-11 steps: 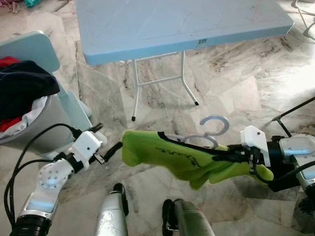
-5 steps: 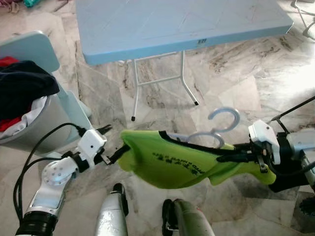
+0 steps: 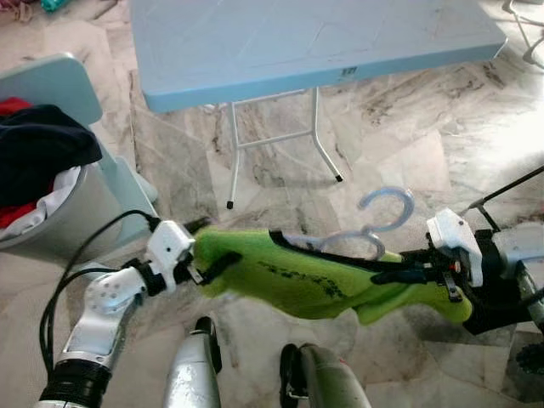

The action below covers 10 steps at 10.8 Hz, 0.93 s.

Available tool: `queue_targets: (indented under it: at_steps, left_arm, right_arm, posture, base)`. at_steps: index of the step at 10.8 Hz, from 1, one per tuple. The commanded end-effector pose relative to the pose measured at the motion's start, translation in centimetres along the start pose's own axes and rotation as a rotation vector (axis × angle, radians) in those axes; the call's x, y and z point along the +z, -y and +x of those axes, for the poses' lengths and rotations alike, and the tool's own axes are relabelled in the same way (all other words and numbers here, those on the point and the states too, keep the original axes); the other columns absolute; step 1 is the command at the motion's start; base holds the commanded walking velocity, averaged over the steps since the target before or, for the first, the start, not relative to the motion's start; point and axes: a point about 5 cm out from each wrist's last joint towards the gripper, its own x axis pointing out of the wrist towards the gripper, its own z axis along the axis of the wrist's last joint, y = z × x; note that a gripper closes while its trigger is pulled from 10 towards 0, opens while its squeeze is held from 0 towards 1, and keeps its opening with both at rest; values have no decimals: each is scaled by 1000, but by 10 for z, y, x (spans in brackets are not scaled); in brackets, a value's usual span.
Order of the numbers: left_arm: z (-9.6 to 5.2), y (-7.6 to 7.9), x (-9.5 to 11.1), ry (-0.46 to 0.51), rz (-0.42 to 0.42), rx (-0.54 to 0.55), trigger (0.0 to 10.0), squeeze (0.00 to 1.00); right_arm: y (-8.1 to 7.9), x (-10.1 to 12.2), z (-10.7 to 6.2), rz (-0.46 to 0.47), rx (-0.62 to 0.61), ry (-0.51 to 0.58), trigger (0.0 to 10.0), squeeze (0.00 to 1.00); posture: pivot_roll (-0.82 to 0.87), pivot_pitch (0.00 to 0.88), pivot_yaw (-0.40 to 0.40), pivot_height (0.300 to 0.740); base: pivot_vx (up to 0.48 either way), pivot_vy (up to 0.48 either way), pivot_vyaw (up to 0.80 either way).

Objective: Hang hanger

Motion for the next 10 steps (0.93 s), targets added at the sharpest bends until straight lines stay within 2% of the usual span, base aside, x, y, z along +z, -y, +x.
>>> queue_targets:
  at_steps: [1, 3, 4, 6, 10]
  left_arm:
    - [-3, 4, -2, -15, -8, -19, 10000, 0]
    - [-6, 1, -5, -32, -9, -16, 10000, 0]
    - [-6, 2, -8, -32, -34, -30, 0, 0]
    - [-7, 6, -12, -31, -79, -67, 0, 0]
    - [-7, 8, -13, -21, -94, -76, 0, 0]
  right_arm:
    - [2, 0, -8, -19, -37, -12, 10000, 0]
    - [-2, 8, -9, 19, 14, 34, 10000, 0]
    - [-5, 12, -9, 32, 50, 47, 10000, 0]
    - [-6, 16, -15, 61, 59, 58, 10000, 0]
    - [-13, 18, -16, 101, 94, 59, 10000, 0]
  posture:
    - [-36, 287, -76, 740]
    - [-31, 287, -76, 740]
    - [-33, 286, -76, 740]
    - [-41, 286, -78, 740]
    - [-45, 284, -80, 740]
  base:
    - [0, 0, 0]
    - [0, 0, 0]
    - [0, 0, 0]
    - [0, 0, 0]
    - [0, 0, 0]
